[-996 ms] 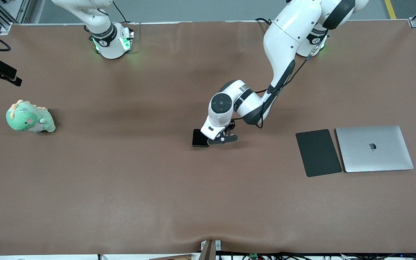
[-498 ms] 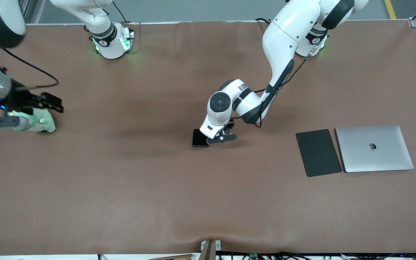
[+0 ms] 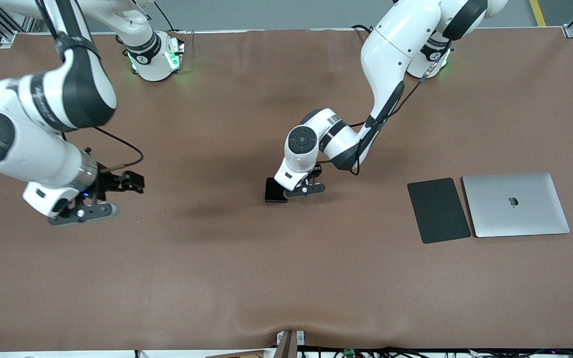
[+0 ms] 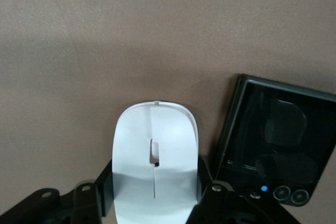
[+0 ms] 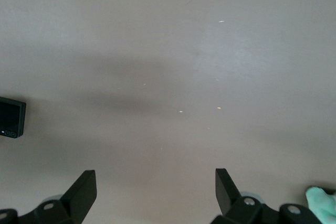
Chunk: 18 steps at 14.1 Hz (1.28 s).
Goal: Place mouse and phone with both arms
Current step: 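Carry the mouse toward the mouse pad while the right gripper reaches the phone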
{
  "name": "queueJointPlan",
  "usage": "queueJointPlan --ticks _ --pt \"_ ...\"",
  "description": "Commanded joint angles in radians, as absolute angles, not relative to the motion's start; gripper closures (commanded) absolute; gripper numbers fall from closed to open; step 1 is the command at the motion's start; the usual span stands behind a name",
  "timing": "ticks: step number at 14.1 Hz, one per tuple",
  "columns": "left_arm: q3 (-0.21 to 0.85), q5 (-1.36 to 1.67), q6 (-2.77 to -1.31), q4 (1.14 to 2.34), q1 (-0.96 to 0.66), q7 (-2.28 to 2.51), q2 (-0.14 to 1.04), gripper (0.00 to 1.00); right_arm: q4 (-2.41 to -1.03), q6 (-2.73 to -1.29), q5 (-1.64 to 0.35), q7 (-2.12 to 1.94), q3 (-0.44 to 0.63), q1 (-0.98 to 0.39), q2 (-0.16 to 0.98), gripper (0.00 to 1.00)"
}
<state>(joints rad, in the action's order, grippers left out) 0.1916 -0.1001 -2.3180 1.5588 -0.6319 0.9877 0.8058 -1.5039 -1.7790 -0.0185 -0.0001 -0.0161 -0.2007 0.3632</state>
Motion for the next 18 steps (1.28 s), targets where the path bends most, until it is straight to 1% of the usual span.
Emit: queueJointPlan --ticks 1,3,5,6,8,11,14,18 --pt "0.183 -0.150 -2.255 1.557 -0.621 1.019 0.755 0.57 -1.479 -1.769 -0.024 -0.023 -0.012 -0.247 0.436 0.00" --pt "0.183 -0.153 -2.224 1.557 -0.591 1.011 0.712 0.57 -1.482 -1.770 -0.034 -0.029 -0.011 -0.250 0.446 0.00" --pt "0.184 -0.153 -2.209 1.559 -0.539 0.971 0.669 0.56 -1.477 -1.781 -0.035 -0.031 -0.011 -0.244 0.500 0.00" --pt "0.184 -0.153 -2.195 1.562 -0.516 0.944 0.645 0.56 -1.479 -1.792 -0.035 -0.031 -0.011 -0.242 0.509 0.00" --pt "0.184 -0.153 -2.139 1.563 -0.467 0.890 0.605 0.57 -1.482 -1.879 -0.041 -0.019 -0.012 -0.264 0.517 0.00" --pt "0.186 -0.153 -2.066 1.571 -0.381 0.771 0.552 0.57 -1.480 -1.931 -0.101 0.061 -0.011 -0.333 0.546 0.00" --pt "0.186 -0.153 -2.062 1.633 -0.270 0.620 0.505 0.57 -1.479 -2.006 -0.095 0.195 -0.011 -0.411 0.583 0.00" --pt "0.187 -0.153 -2.071 1.681 -0.111 0.430 0.491 0.57 -1.476 -2.106 -0.101 0.371 -0.011 -0.472 0.656 0.00"
